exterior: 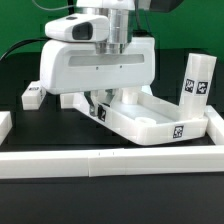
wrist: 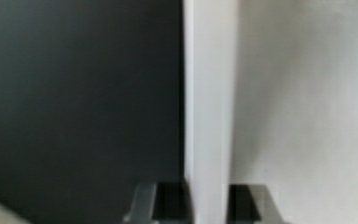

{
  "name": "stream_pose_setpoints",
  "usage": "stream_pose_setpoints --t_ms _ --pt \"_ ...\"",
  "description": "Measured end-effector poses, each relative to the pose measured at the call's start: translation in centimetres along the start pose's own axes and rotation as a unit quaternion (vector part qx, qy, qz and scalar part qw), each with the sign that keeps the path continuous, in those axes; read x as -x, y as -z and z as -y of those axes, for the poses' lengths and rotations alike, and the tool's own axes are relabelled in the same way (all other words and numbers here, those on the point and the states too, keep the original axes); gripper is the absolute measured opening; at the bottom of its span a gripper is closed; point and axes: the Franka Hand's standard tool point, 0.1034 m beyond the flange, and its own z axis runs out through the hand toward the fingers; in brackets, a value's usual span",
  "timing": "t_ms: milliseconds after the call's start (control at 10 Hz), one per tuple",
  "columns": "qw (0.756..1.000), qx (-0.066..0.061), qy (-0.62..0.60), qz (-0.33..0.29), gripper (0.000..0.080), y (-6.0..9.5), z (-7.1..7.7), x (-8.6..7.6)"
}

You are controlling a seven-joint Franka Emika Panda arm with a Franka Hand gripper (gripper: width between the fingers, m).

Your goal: Assemble desk

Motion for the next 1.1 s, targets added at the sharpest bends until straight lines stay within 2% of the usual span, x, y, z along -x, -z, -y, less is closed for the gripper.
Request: stream_pose_setpoints --t_ms 200,400,800,900,1000,1100 --pt "0.999 0.011 0.049 -0.014 0.0062 0.2 -1.0 -2.9" --pt "0.997 0.037 0.071 -0.008 0.0067 0.2 -2.2 -4.8" --pt "0.981 0.044 0.189 0.007 0.0063 0.1 -2.6 -4.1" --pt "0.966 0.053 0.252 0.008 0.0063 0.1 -2.6 -4.2" --pt "0.937 0.077 0.341 0.000 0.0063 0.0 -2.3 -4.3" --pt "0.923 0.077 0.377 0.005 0.0063 -0.1 -2.0 -4.5"
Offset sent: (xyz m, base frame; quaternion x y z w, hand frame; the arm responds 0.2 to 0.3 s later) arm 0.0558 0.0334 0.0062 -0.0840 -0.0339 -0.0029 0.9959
